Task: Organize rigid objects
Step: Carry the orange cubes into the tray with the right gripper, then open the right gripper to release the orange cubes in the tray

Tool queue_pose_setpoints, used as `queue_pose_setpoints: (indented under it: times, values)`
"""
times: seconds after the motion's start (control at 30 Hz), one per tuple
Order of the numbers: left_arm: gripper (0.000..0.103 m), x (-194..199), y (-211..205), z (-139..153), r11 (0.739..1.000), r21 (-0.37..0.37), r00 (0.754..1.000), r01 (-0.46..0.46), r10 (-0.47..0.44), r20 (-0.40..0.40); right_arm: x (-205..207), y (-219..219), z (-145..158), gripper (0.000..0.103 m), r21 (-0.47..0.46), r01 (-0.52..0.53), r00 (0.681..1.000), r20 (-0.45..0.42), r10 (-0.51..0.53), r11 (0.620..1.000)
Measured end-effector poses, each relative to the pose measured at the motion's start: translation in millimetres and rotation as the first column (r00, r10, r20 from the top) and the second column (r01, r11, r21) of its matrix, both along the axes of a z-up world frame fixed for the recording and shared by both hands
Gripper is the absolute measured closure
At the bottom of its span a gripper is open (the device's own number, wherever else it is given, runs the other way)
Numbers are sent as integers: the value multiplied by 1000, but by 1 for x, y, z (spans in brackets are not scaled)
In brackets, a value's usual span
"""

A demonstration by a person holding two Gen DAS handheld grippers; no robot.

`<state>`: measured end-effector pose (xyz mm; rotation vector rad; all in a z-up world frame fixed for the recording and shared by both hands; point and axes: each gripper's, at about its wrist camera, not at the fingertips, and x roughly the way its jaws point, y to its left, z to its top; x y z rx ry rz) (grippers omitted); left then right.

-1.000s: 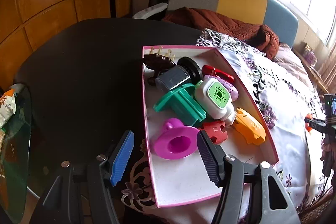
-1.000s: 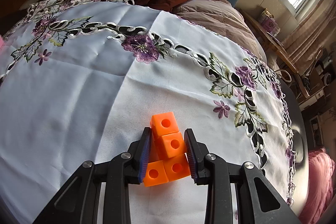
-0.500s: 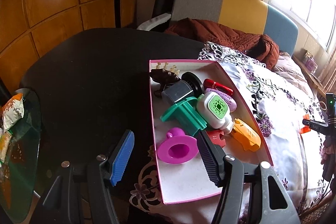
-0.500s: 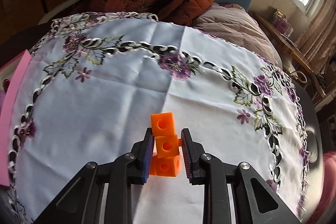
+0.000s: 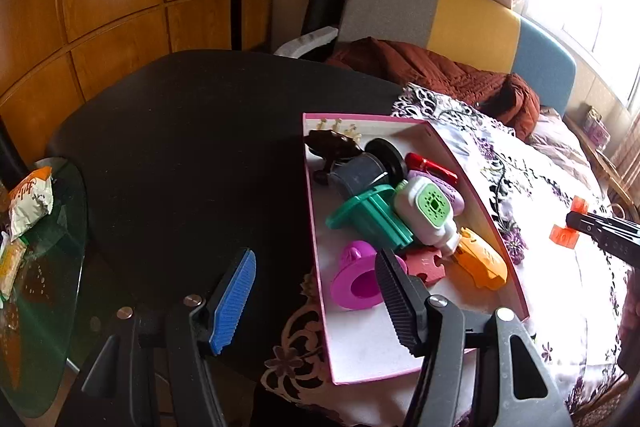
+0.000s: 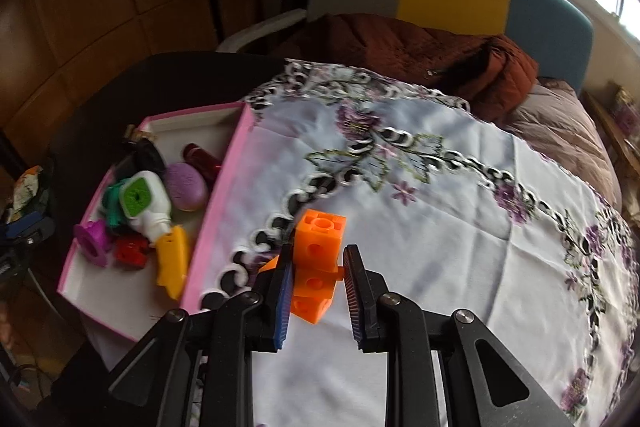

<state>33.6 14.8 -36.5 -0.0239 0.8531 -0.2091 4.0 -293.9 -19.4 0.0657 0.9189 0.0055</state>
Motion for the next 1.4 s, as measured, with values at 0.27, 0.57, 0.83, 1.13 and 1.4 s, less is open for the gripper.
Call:
queue_pose_setpoints:
  times: [0.27, 0.57, 0.83, 1.13, 1.4]
  values:
    - [40, 1, 19, -4, 999, -5, 999, -44, 44, -15, 5, 87, 2, 79, 95, -237, 971, -1, 239, 967]
    - [40, 4, 28, -9, 998, -18, 998, -59, 58, -27, 19, 144, -49, 77, 94, -324, 932, -140, 335, 941]
    - [40, 3, 24, -13, 999, -15, 999, -41, 41, -37, 34, 137, -59, 68, 108, -266, 952, -126, 278, 958]
    - [40, 0, 20, -12, 999, 2, 999, -43, 43, -27, 29, 137, -57, 63, 110, -262, 955, -112, 274, 959]
    - [39, -6, 14, -4, 997, 37, 998, -67, 66, 10, 16, 147, -51, 42, 63, -270, 958, -81, 275, 961]
